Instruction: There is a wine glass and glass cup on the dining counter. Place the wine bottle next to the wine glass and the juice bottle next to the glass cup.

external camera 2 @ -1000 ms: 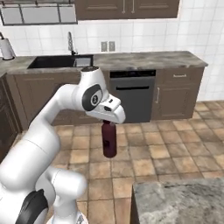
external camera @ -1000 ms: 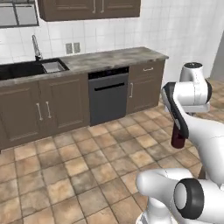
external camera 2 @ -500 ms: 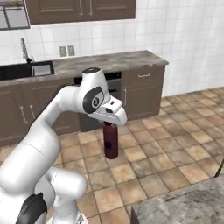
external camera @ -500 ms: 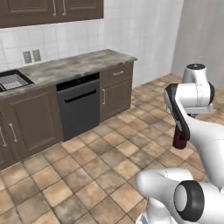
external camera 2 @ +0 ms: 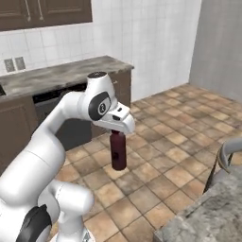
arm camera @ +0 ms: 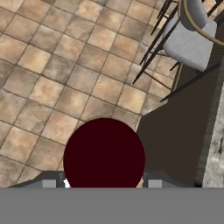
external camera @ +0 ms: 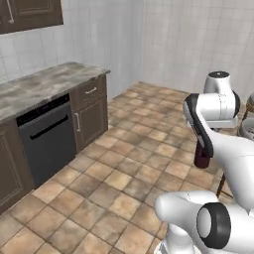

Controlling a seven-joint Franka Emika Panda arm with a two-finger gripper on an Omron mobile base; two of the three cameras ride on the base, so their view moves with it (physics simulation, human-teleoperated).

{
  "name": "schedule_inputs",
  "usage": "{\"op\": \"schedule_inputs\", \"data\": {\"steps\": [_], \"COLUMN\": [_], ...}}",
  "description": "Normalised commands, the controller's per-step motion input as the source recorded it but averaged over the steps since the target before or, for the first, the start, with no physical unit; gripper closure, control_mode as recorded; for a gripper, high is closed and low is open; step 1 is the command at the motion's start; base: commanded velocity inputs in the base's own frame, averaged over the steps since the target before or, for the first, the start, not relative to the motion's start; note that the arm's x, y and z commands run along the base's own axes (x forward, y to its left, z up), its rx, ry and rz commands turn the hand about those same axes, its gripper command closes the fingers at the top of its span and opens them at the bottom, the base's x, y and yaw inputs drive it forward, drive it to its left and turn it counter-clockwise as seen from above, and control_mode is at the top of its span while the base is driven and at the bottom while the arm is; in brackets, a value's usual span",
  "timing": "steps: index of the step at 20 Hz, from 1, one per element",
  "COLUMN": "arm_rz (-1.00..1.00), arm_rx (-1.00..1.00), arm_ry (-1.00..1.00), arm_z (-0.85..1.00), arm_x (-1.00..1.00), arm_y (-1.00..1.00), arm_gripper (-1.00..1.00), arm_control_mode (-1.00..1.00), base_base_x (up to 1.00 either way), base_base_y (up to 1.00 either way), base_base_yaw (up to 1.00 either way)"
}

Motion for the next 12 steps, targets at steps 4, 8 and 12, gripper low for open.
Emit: {"op": "schedule_inputs", "data": {"steps": [4, 8, 12], "arm_rz": [0.0, 0.0, 0.0], "arm_rx": [0.0, 0.0, 0.0], "arm_ry": [0.0, 0.0, 0.0], "arm_z": [0.0, 0.0, 0.0], "arm_x": [0.0, 0.0, 0.0], "arm_y": [0.0, 0.0, 0.0], "arm_gripper": [1.0, 1.0, 1.0], "arm_control_mode": [1.0, 1.0, 1.0], "base_base_x": [0.47, 0.53, 0.55], "base_base_y": [0.31, 0.33, 0.37], "base_base_yaw": [-0.56, -0.51, -0.45]}}
